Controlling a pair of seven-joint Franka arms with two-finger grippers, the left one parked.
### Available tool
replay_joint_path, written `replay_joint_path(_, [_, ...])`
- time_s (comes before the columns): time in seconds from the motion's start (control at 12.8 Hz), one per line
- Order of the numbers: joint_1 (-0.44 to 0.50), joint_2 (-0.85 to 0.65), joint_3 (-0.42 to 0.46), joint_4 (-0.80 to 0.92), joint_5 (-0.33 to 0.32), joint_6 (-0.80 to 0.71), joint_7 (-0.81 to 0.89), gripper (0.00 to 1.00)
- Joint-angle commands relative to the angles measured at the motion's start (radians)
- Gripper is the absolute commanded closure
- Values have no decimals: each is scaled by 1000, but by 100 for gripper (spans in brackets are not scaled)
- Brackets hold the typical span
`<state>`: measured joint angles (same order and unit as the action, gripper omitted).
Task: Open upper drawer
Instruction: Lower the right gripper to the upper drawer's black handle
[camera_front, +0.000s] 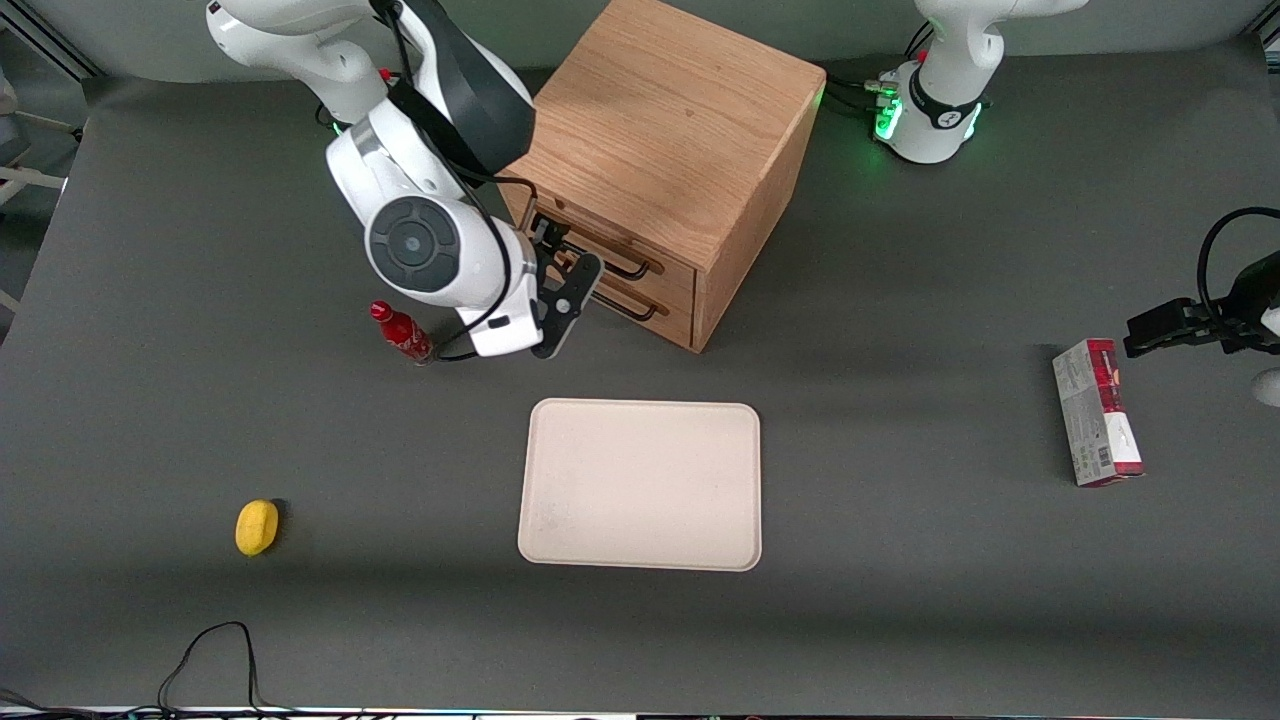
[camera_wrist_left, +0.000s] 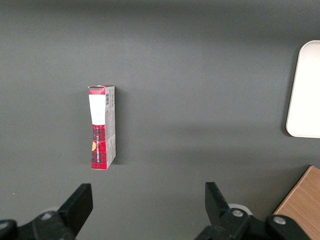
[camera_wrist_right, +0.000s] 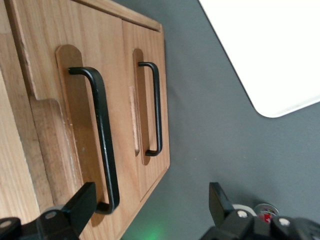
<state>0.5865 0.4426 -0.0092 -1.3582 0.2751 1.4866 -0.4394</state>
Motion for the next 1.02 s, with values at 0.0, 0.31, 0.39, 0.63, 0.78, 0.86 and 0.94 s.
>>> replay_joint_path(0.0, [21,24,-6,18,27,-8,-27,0])
replay_joint_path(0.31, [48,25,-8,-33,27,26,-28,0])
replay_joint_path(0.39, [52,25,-6,-38,27,30,-27,0])
replay_joint_path(0.63, [72,27,-8,-36,26,41,-28,0])
replay_joint_path(0.78, [75,28,-8,-41,26,55,-30,0])
replay_joint_path(0.86, [76,28,-8,-41,26,58,-30,0])
replay_joint_path(0.94, [76,28,-8,-53,26,72,-30,0])
